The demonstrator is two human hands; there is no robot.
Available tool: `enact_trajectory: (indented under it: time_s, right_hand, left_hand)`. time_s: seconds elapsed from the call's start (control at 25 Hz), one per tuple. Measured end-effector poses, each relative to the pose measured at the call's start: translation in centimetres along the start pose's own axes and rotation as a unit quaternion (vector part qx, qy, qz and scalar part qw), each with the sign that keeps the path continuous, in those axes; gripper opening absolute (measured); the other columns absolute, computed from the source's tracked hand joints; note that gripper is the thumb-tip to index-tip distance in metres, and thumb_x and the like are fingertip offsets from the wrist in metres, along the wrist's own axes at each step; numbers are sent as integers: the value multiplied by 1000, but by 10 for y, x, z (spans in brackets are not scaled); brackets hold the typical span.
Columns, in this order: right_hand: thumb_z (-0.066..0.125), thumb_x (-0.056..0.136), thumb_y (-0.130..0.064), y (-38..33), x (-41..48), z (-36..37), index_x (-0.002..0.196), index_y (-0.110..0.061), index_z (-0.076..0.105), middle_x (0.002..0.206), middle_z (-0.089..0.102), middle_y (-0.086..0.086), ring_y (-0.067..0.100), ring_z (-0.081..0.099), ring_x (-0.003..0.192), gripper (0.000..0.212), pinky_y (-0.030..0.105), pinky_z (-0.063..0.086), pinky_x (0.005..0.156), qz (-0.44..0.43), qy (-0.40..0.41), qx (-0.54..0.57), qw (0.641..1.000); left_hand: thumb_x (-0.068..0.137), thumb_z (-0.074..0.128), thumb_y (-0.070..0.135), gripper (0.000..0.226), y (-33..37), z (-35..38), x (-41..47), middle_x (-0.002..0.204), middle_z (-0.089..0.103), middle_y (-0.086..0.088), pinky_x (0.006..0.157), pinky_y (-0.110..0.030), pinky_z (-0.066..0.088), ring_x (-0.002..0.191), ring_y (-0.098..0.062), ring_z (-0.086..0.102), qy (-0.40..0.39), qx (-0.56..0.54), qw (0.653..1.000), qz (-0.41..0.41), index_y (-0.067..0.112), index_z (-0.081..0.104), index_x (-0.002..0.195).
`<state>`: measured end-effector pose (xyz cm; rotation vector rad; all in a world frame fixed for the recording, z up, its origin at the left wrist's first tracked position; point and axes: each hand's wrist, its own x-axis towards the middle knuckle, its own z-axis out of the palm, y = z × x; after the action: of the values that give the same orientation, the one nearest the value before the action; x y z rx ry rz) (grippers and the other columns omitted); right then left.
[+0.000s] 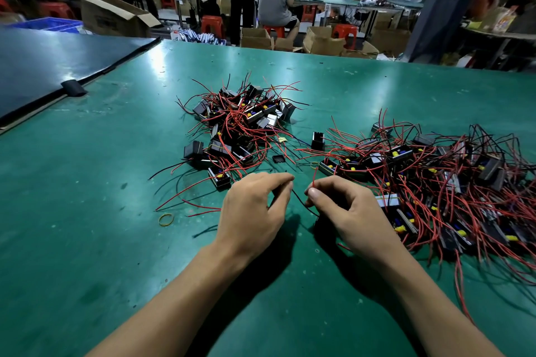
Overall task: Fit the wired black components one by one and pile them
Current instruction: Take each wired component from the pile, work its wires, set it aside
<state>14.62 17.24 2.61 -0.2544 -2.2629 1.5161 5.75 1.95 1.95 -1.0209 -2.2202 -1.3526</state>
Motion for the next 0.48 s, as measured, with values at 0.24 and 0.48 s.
enact_trajectory:
  time_s: [0.24, 0.48]
  right_hand:
    - [74, 89, -24, 1, -3, 8, 87, -23, 77, 61, 64, -17, 8, 48, 54, 4, 26, 41, 55, -10, 11, -40, 999]
    - [74, 89, -22, 1, -2, 8, 89, -22, 78, 61, 63, -24, 5, 49, 53, 4, 24, 42, 58, 0, 6, -64, 998]
  left_hand:
    - [87, 69, 18, 14, 5, 3, -1, 89, 75, 5, 76, -30, 51, 81, -11, 66, 11, -22, 1000, -9, 15, 77, 97]
    - [87, 69, 15, 13, 8, 1, 0, 83, 72, 6, 69, -9, 39, 70, 8, 52, 9, -50, 998, -25, 14, 78, 97]
